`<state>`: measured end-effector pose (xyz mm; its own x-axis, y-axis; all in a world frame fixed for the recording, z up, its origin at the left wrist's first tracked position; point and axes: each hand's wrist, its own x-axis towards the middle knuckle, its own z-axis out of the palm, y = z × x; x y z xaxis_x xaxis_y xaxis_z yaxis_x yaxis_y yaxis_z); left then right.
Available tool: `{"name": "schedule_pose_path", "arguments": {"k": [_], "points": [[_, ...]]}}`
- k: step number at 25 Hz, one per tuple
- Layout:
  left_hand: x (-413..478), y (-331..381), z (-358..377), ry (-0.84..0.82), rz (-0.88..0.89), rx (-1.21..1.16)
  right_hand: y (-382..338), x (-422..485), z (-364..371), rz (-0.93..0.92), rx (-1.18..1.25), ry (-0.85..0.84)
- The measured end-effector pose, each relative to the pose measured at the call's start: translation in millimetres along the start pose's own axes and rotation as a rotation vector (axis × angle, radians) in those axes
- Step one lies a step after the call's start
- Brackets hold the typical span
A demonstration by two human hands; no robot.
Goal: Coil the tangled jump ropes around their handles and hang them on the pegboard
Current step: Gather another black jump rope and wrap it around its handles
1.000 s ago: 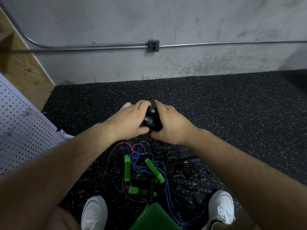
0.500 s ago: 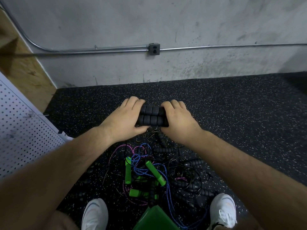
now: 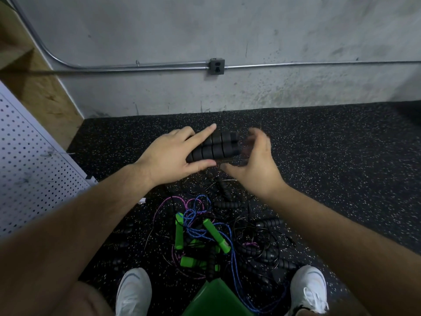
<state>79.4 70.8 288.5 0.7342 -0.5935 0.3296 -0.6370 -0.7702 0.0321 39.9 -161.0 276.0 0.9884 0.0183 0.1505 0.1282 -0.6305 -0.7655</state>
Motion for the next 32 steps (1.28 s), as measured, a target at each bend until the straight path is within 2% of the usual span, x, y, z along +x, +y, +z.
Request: {"name": "schedule_pose_path", "arguments": {"k": [2,5,11,14,17,21,26,30,32], "points": [[-0.4,-2.8,-6.3,-0.034,-0.074,-0.064,6.1,-0.7,13.8,0.141,-0.028,-0.213],[2.9,-0.4,-11.0,-0.081,-0.105,-0.139,-6.8,-4.1,56.8,0.115,0.049,-0.463],[1.1,3.0,-10.1,-0.107,-0.121,-0.214,-53.4,-5.8,137.1,-0.003,0.262,-0.595],[-7.8,-11.3,-12.1,-0.104,-0.146,-0.254,-58.1,-4.0,138.1,0.043,0.327,-0.672],[-20.6,-31.7,-15.9,-0.066,-0.183,-0.352,-38.9,3.2,117.4,0.078,0.288,-0.770],[-30.9,-43.5,-19.3,-0.057,-0.168,-0.385,-16.0,15.4,64.8,0.096,0.168,-0.771],[-26.3,-23.1,-23.1,-0.139,0.003,-0.160,-24.3,29.2,-15.3,-0.008,-0.133,-0.684],[-17.8,-11.5,-16.7,-0.113,0.140,0.052,-26.7,25.2,-51.4,0.193,-0.005,-0.587],[-12.1,-5.6,-10.8,-0.089,0.183,0.122,-28.7,19.4,-54.4,0.214,-0.033,-0.522]]}}
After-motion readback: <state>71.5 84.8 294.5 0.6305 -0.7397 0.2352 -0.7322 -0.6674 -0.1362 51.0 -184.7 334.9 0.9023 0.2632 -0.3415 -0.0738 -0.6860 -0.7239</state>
